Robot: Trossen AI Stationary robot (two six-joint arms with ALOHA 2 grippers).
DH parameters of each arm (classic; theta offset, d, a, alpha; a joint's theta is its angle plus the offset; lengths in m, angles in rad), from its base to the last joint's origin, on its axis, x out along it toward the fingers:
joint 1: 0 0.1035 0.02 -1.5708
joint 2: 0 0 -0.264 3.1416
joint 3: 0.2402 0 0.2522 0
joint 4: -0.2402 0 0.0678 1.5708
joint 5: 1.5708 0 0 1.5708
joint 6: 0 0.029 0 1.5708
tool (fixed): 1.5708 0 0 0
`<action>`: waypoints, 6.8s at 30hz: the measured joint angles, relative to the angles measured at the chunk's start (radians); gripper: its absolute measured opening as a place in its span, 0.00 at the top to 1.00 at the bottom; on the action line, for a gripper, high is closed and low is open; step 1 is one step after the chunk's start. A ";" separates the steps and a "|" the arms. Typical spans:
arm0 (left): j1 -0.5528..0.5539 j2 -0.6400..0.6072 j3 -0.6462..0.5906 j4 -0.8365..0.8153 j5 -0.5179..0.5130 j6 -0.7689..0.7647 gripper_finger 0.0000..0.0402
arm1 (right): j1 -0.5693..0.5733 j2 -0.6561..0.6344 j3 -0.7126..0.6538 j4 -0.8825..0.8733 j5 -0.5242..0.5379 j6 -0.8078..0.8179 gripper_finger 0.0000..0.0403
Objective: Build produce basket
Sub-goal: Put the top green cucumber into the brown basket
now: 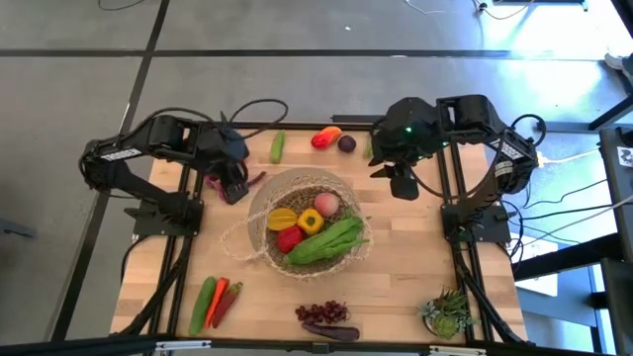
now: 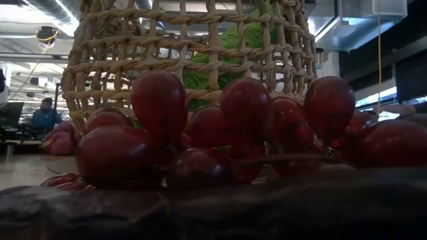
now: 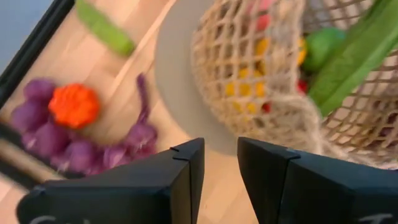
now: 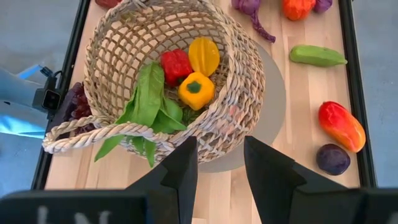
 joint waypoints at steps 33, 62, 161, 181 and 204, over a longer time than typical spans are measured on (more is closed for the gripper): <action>0.538 0.067 0.000 0.139 -0.045 0.255 0.79 | -0.398 0.038 0.000 0.075 0.074 -0.082 0.69; 0.839 0.589 -0.073 0.365 0.393 0.283 0.79 | -0.606 0.194 0.000 0.197 0.036 -0.106 0.69; 0.745 0.805 -0.073 0.504 0.211 0.048 0.53 | -0.620 0.348 0.000 0.273 0.071 -0.448 0.55; 0.731 0.864 -0.073 0.511 0.151 0.153 0.54 | -0.620 0.348 0.000 0.273 0.071 -0.448 0.55; 0.739 0.832 -0.073 0.507 0.144 0.361 0.70 | -0.620 0.348 0.000 0.274 0.071 -0.448 0.55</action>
